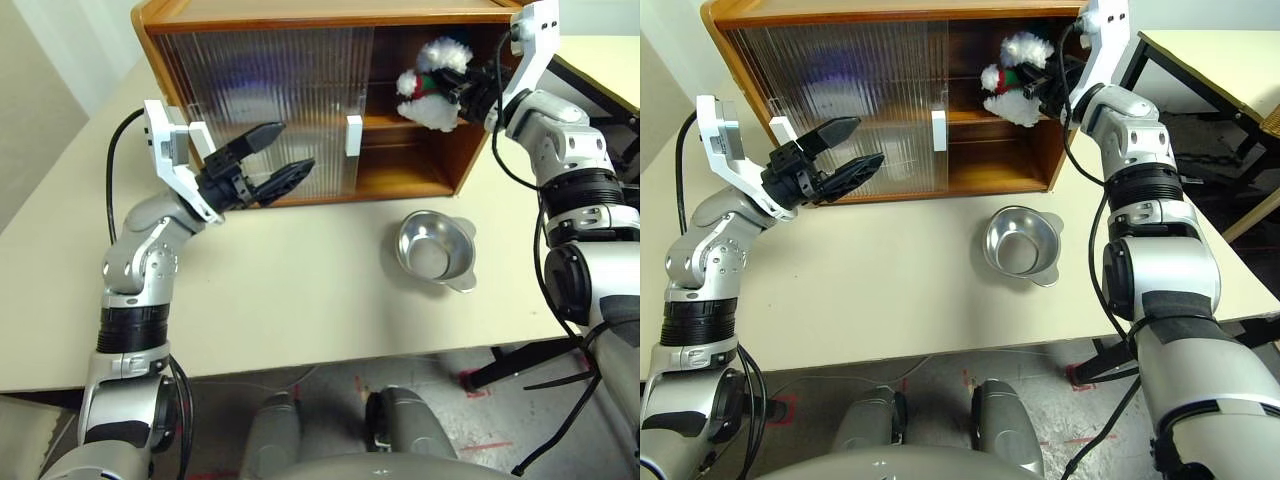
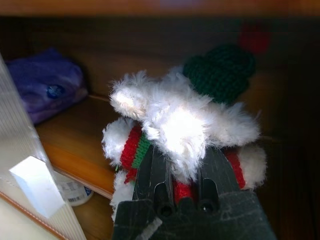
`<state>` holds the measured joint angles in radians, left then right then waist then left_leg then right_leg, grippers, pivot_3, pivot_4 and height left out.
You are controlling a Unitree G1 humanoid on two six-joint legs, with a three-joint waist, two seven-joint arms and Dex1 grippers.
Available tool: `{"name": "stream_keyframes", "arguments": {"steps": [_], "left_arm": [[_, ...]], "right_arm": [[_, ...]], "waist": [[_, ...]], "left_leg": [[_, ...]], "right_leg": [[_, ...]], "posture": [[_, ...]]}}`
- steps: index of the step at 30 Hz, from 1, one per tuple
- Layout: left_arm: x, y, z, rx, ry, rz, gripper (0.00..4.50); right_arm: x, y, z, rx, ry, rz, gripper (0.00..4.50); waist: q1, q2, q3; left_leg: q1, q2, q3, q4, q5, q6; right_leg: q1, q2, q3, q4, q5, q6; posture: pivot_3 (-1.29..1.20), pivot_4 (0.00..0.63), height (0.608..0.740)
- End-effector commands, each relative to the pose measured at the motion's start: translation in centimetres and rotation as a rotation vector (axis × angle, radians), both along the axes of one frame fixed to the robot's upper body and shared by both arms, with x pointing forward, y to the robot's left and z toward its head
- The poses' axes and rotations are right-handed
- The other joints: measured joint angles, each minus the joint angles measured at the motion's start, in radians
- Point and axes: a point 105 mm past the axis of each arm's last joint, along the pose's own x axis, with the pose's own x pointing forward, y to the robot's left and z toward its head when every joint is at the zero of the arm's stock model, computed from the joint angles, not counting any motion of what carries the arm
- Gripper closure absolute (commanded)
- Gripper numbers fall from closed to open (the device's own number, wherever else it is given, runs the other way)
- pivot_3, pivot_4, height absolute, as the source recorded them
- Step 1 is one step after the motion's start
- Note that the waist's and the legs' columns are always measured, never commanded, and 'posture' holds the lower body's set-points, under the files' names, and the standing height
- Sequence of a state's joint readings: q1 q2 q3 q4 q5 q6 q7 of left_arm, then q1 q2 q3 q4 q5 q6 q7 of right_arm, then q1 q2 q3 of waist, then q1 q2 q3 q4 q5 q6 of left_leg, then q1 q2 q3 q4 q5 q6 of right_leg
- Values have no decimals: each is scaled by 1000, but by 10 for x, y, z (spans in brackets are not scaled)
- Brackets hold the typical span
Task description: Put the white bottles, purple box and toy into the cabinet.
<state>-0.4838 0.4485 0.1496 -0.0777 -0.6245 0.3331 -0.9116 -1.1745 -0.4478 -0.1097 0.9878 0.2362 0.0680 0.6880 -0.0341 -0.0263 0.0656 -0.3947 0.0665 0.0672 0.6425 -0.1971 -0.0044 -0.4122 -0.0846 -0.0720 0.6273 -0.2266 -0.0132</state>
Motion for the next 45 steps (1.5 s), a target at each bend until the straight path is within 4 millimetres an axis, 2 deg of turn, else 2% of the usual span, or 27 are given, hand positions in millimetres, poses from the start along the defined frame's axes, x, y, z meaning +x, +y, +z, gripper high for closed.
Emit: {"name": "stream_keyframes", "arguments": {"steps": [1,12,21,32,38,45], "left_arm": [[-6,4,-3,3,16,20,0],[-15,8,-6,-6,34,67,0],[-21,11,-8,-10,46,91,0],[-25,12,-9,-15,51,109,0],[-30,18,-7,-15,46,147,0],[-38,22,-7,-17,47,184,0]], "right_arm": [[5,-2,-4,10,4,-38,4097],[13,7,-10,29,-17,-104,4097],[17,3,-12,26,-33,-187,4097],[21,4,-25,-11,-6,-250,4099],[22,8,-23,-20,-15,-263,4099],[23,1,-24,-40,-11,-310,4099]], "waist": [[1,0,0],[26,0,0],[54,0,0],[79,0,0],[94,0,0],[127,0,0]], "left_leg": [[0,0,0,0,0,0],[4,0,2,0,-1,-1],[4,0,2,0,-1,-2],[4,0,2,0,-1,-3],[4,0,2,-1,-2,-3],[4,0,2,-3,-2,-4]], "right_leg": [[0,0,0,0,0,0],[1,1,3,2,0,0],[1,1,4,2,0,-1],[1,1,4,2,0,-1],[1,1,4,1,0,-1],[1,1,4,0,-1,-2]], "posture": [[125,0,740],[169,0,740],[202,0,740],[241,0,740],[295,0,740],[327,0,740]]}}
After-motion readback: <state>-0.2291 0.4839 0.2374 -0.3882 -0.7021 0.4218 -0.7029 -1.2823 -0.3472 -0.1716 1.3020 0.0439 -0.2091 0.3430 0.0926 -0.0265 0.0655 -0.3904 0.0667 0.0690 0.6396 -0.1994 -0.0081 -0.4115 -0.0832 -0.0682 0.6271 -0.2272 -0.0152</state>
